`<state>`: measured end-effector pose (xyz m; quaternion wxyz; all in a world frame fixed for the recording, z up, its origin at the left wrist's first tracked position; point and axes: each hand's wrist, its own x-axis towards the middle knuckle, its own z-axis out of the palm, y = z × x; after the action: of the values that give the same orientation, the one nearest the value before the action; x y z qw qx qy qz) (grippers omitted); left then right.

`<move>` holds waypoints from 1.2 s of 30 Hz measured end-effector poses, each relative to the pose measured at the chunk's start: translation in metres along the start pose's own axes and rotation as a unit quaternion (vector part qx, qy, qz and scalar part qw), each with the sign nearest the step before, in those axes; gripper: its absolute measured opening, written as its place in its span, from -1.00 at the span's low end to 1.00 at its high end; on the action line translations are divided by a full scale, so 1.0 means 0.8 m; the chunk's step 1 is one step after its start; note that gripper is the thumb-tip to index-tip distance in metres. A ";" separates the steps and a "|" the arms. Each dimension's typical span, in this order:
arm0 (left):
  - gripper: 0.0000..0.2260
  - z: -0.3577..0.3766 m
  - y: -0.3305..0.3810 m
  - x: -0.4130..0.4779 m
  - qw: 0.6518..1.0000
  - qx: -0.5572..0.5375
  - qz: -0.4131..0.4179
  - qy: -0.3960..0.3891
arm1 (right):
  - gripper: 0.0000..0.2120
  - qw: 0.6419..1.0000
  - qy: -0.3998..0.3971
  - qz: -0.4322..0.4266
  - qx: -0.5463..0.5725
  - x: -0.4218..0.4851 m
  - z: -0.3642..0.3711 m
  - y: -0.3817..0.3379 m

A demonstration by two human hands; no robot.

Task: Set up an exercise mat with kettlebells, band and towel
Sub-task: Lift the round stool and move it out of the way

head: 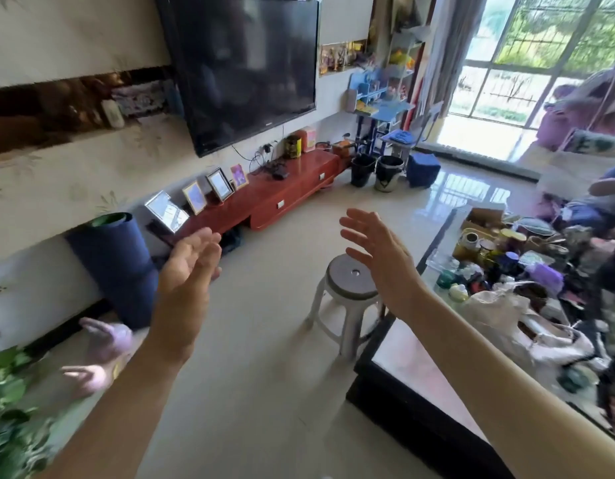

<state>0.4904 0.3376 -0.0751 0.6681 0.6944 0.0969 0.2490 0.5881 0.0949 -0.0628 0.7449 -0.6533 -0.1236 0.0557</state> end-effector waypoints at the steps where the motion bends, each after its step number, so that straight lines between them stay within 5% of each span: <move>1: -0.44 0.010 -0.011 0.024 1.000 -0.003 -0.006 -0.011 | -0.59 1.000 0.005 0.001 -0.001 0.021 -0.001 0.008; 4: -0.46 0.039 -0.040 0.100 0.999 -0.007 -0.015 -0.043 | -0.55 1.000 0.014 -0.009 -0.008 0.090 -0.007 0.035; 9: -0.30 0.095 -0.085 0.247 0.996 0.019 -0.004 -0.090 | -0.17 0.997 0.063 -0.039 0.001 0.229 -0.041 0.066; 21: -0.44 0.251 -0.166 0.518 0.982 -0.001 -0.062 -0.176 | 0.00 0.982 0.187 -0.013 0.000 0.470 -0.139 0.107; 26: -0.43 0.323 -0.247 0.610 0.968 -0.001 -0.095 -0.233 | -0.28 0.968 0.248 0.042 0.000 0.553 -0.168 0.163; 31: -0.52 0.392 -0.341 0.694 0.944 -0.005 -0.153 -0.293 | -0.13 0.949 0.306 0.064 -0.025 0.626 -0.193 0.234; 36: -0.55 0.455 -0.432 0.727 0.920 0.013 -0.230 -0.316 | -0.20 0.933 0.340 0.115 -0.038 0.672 -0.226 0.316</move>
<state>1.2303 0.3196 -0.2807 0.6941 0.7039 0.0410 -0.1448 1.1722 0.0880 -0.2737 0.7052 -0.6710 0.2110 -0.0894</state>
